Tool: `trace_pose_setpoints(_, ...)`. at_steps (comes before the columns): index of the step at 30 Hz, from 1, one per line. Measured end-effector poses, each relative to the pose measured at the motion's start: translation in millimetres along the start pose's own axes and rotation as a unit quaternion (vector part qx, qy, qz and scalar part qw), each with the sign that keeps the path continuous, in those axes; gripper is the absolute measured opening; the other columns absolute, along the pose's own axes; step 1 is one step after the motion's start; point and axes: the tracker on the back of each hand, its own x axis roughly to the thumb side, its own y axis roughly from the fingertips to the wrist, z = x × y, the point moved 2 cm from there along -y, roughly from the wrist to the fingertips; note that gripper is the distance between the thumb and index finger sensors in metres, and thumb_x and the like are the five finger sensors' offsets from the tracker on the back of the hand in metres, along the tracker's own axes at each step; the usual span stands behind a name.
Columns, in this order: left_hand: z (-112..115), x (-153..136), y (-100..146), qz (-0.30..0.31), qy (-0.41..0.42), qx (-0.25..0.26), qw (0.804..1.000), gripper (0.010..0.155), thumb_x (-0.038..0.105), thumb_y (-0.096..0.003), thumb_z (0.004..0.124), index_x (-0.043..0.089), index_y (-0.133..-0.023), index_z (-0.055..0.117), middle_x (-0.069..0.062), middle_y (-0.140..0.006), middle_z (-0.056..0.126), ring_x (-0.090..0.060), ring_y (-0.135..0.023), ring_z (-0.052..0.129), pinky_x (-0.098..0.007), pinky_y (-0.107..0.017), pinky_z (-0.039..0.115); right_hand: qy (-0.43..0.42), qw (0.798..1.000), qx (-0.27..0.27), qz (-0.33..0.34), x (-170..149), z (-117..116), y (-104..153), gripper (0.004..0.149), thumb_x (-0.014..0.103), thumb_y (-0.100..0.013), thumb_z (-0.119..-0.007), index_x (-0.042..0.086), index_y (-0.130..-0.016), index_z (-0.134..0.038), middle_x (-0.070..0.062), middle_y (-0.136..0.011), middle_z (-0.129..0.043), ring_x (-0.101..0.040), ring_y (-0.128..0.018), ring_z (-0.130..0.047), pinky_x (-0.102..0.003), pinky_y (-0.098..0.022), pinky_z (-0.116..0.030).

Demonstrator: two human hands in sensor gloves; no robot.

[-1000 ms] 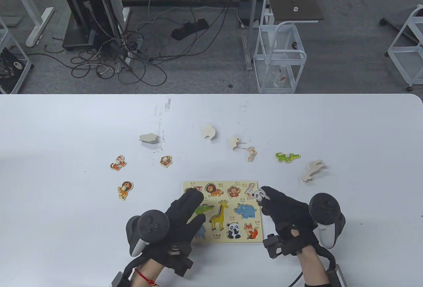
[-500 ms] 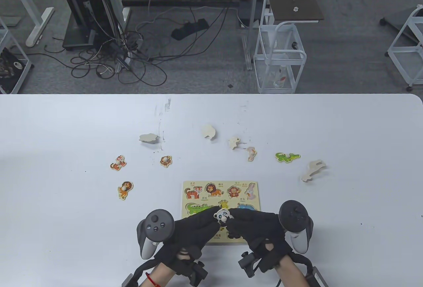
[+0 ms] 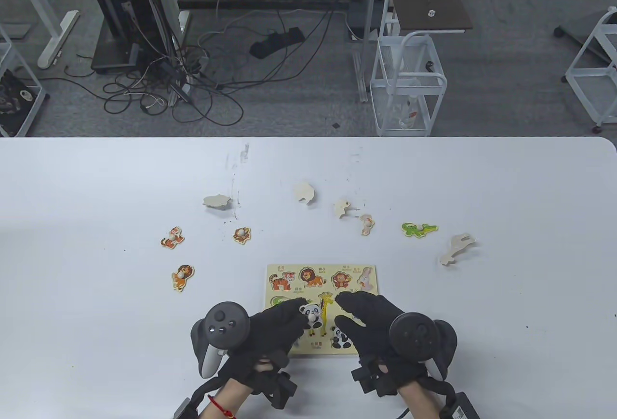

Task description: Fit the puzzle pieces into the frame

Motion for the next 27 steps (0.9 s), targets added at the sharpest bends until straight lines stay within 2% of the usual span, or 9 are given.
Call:
trace_pose_setpoints(4, 5.0, -3.1, -1.7, -0.009, -0.003, -0.01, 1.0, 0.044, 0.046, -0.0434, 0.089, 0.023, -0.081, 0.094, 0.0, -0.062, 0.11, -0.015, -0.046, 0.113, -0.044, -0.054, 0.088, 0.07, 0.994, 0.006, 0.086, 25.3, -9.5, 9.0, 0.05, 0.038, -0.029, -0.102, 0.02, -0.076, -0.097, -0.007, -0.075, -0.096, -0.035, -0.054, -0.102, -0.053, -0.042, -0.084)
trace_pose_setpoints(9, 11.9, 1.2, -1.0, -0.005, 0.016, -0.033, 0.999, 0.044, 0.046, -0.0432, 0.089, 0.022, -0.081, 0.094, 0.001, -0.062, 0.109, -0.014, -0.046, 0.113, -0.043, -0.054, 0.089, 0.14, 0.981, 0.005, 0.136, 41.4, -25.3, 17.6, 0.051, 0.041, -0.028, -0.103, 0.019, -0.073, -0.098, -0.007, -0.073, -0.096, -0.035, -0.05, -0.101, -0.054, -0.041, -0.084)
trace_pose_setpoints(14, 15.0, -2.1, -1.1, -0.024, 0.039, -0.057, 0.997, 0.045, 0.043, -0.0437, 0.088, 0.02, -0.082, 0.093, -0.001, -0.063, 0.108, -0.016, -0.047, 0.112, -0.045, -0.056, 0.087, 0.125, 0.984, 0.014, 0.129, 41.5, -30.8, 18.1, 0.049, 0.039, -0.028, -0.103, 0.017, -0.071, -0.099, -0.008, -0.07, -0.097, -0.035, -0.047, -0.1, -0.054, -0.04, -0.084)
trace_pose_setpoints(23, 19.4, 0.6, -1.1, -0.016, 0.058, -0.092, 0.994, 0.046, 0.041, -0.0447, 0.086, 0.02, -0.085, 0.09, -0.002, -0.067, 0.107, -0.017, -0.051, 0.112, -0.047, -0.056, 0.086, 0.071, 0.992, 0.025, 0.104, 34.1, -28.5, 13.9, 0.047, 0.036, -0.029, -0.104, 0.013, -0.07, -0.1, -0.012, -0.068, -0.096, -0.035, -0.044, -0.098, -0.054, -0.039, -0.083)
trace_pose_setpoints(27, 13.6, 4.1, -2.0, 0.01, -0.011, -0.078, 0.997, 0.049, 0.044, -0.0454, 0.084, 0.021, -0.088, 0.087, -0.003, -0.075, 0.105, -0.02, -0.059, 0.11, -0.048, -0.06, 0.083, 0.078, 0.992, 0.032, 0.099, 30.2, -30.0, 12.9, 0.047, 0.037, -0.029, -0.103, 0.013, -0.07, -0.1, -0.012, -0.068, -0.096, -0.035, -0.044, -0.098, -0.054, -0.039, -0.083)
